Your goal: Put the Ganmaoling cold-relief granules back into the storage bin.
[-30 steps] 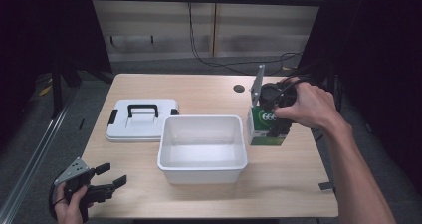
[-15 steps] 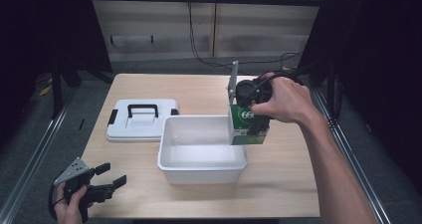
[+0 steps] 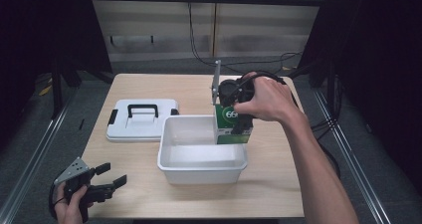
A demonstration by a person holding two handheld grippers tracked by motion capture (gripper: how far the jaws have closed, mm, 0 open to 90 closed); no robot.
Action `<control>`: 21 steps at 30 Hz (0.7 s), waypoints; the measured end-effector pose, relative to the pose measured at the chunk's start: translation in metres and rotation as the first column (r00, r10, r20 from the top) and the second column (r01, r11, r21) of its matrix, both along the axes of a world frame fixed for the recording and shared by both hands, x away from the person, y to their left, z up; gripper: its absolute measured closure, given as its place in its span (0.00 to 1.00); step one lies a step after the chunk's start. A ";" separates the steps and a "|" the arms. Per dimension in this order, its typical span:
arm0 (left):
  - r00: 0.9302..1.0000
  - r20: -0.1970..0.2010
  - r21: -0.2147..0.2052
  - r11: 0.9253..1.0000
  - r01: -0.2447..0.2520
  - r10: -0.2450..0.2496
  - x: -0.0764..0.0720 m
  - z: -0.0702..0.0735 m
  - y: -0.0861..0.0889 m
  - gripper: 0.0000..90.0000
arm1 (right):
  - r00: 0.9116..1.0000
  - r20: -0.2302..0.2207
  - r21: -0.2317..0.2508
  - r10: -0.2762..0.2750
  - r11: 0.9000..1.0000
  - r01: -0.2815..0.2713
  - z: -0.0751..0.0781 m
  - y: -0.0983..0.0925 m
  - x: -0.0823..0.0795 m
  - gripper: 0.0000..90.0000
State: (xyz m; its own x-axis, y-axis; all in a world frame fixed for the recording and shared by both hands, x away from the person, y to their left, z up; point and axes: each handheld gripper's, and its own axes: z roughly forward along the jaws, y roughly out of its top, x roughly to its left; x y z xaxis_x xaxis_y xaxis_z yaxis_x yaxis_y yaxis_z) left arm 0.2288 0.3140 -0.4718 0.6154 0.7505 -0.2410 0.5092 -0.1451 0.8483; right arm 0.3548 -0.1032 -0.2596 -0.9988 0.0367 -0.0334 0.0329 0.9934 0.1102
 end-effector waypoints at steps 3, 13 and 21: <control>1.000 0.000 -0.001 1.000 0.001 -0.001 0.000 0.000 0.000 0.18 | 1.000 0.003 -0.001 0.001 1.000 -0.001 -0.002 0.003 0.001 0.18; 1.000 0.000 0.001 1.000 0.003 -0.003 0.000 0.000 0.000 0.18 | 1.000 0.019 0.003 0.009 1.000 -0.009 -0.013 0.010 0.004 0.17; 1.000 0.001 0.002 1.000 0.007 -0.007 0.000 0.000 0.001 0.18 | 1.000 0.016 -0.011 0.007 1.000 -0.007 -0.025 0.018 0.007 0.17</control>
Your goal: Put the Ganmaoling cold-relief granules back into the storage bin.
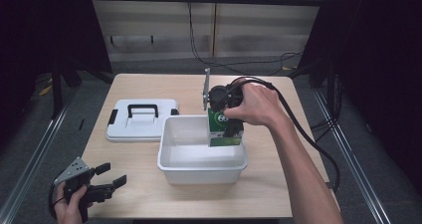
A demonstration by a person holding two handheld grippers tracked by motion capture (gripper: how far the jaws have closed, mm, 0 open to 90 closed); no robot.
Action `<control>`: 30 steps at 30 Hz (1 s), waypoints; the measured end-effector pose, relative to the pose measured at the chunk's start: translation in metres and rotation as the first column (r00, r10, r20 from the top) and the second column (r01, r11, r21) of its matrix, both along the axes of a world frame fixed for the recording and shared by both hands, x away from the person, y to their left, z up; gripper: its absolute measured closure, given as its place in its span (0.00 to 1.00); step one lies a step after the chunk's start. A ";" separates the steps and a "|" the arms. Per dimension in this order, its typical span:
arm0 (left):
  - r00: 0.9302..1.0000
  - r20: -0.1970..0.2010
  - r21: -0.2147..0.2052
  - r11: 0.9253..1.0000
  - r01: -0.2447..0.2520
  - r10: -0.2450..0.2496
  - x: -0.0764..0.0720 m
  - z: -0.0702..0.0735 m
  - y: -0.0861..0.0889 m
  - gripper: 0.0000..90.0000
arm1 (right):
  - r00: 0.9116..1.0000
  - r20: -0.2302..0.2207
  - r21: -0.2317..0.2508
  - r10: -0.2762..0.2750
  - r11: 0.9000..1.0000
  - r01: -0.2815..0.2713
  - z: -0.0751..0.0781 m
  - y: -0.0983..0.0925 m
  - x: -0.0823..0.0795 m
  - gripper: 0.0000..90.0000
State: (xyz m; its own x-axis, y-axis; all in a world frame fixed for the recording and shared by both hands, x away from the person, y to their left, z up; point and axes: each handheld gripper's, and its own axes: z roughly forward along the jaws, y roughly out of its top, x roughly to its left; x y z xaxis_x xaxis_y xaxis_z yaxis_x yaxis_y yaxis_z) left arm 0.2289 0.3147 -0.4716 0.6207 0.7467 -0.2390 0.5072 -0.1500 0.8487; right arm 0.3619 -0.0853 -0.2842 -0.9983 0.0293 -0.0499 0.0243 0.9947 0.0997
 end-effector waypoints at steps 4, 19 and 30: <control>1.000 -0.002 0.001 1.000 -0.001 0.001 0.000 0.000 0.000 0.18 | 1.000 -0.014 -0.003 -0.005 1.000 0.005 -0.010 0.000 0.002 0.17; 1.000 -0.003 0.003 1.000 -0.006 0.006 0.000 0.000 0.000 0.18 | 0.998 -0.057 -0.003 -0.021 1.000 0.020 -0.048 -0.006 0.006 0.17; 1.000 -0.003 0.001 1.000 -0.004 0.004 0.000 0.000 0.000 0.18 | 0.997 -0.065 -0.023 -0.027 0.999 0.026 -0.069 -0.006 0.006 0.17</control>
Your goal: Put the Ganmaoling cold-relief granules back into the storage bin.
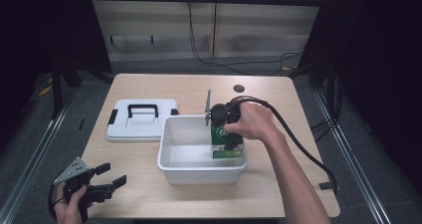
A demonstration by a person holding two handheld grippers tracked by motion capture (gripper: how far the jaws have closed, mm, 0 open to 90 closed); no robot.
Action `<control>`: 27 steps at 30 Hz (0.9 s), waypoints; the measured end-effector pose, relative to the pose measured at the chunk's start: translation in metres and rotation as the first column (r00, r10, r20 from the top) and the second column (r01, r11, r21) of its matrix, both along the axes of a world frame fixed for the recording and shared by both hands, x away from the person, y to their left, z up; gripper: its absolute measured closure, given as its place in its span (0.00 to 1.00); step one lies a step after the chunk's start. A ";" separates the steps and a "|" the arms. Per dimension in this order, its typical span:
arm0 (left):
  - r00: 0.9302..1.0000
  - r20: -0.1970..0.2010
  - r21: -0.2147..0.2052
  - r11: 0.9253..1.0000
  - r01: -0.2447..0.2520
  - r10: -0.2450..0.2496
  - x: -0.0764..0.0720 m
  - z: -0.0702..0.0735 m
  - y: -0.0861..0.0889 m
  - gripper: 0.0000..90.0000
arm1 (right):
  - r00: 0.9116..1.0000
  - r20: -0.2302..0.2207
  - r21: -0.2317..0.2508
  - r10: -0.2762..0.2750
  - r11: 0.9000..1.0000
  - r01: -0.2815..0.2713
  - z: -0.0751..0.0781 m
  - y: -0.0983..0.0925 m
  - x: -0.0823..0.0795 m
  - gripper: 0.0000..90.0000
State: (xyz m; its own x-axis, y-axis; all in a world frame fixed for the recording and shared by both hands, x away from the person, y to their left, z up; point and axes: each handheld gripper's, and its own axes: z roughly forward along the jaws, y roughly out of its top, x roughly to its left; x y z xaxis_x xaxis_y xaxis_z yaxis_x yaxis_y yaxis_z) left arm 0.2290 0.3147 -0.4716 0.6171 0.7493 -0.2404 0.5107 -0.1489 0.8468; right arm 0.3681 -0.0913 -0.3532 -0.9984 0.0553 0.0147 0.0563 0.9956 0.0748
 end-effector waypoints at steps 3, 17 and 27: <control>1.000 -0.001 0.000 1.000 -0.001 0.001 0.000 0.000 0.000 0.18 | 1.000 -0.002 -0.001 -0.002 1.000 0.002 -0.006 0.000 -0.001 0.17; 1.000 0.002 0.001 1.000 0.017 -0.017 -0.001 0.000 0.000 0.18 | 1.000 -0.012 -0.038 -0.017 0.999 0.016 -0.035 0.007 -0.003 0.17; 1.000 -0.001 -0.004 1.000 0.006 -0.006 0.000 0.000 0.000 0.18 | 1.000 -0.005 -0.059 -0.030 0.998 0.030 -0.048 0.010 -0.001 0.17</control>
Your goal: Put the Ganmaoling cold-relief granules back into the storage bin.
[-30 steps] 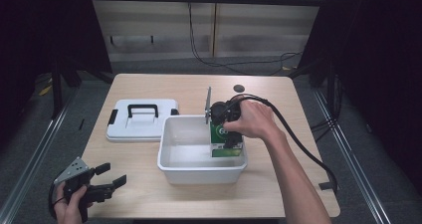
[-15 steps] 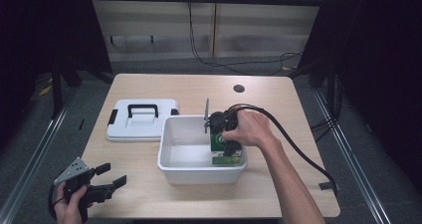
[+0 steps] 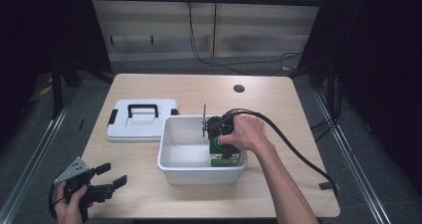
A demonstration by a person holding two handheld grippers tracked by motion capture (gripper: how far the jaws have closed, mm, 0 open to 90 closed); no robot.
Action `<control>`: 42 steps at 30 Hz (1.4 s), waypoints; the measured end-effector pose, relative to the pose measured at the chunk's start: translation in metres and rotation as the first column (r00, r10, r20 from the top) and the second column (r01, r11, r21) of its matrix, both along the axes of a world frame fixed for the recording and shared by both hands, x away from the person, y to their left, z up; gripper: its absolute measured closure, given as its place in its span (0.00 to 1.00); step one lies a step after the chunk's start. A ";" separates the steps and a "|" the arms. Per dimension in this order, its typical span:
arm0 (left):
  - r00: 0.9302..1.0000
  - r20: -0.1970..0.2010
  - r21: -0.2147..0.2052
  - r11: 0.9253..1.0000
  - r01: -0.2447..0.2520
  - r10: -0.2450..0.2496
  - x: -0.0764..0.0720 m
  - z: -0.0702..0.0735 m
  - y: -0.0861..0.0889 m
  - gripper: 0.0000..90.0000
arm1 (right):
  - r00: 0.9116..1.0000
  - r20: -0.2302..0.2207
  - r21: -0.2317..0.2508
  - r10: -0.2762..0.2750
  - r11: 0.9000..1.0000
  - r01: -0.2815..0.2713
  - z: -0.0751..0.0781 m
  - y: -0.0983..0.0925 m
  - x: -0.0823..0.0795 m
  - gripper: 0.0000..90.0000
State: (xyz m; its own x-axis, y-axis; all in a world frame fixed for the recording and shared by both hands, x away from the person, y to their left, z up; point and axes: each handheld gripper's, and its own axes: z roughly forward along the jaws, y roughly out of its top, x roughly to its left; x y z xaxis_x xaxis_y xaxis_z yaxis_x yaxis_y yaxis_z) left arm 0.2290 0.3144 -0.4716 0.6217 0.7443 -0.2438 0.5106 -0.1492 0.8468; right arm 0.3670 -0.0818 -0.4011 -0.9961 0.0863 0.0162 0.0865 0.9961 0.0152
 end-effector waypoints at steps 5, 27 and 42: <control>1.000 0.000 -0.002 1.000 -0.003 0.003 0.000 0.000 0.000 0.18 | 1.000 -0.010 -0.010 0.011 1.000 -0.011 -0.009 0.002 0.000 0.17; 1.000 -0.003 -0.003 1.000 -0.001 0.001 0.001 -0.001 -0.001 0.18 | 1.000 -0.027 -0.012 -0.004 1.000 0.004 -0.020 -0.003 0.002 0.15; 1.000 -0.004 -0.001 1.000 -0.002 0.002 0.000 -0.001 0.000 0.18 | 1.000 -0.025 -0.001 -0.004 1.000 0.004 -0.016 -0.005 0.002 0.14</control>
State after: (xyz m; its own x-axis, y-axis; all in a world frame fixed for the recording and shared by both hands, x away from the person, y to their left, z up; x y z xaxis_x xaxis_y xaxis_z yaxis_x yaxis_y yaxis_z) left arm 0.2293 0.3142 -0.4726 0.6194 0.7451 -0.2471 0.5141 -0.1471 0.8450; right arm 0.3694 -0.0863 -0.4175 -0.9951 0.0903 0.0411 0.0909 0.9958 0.0121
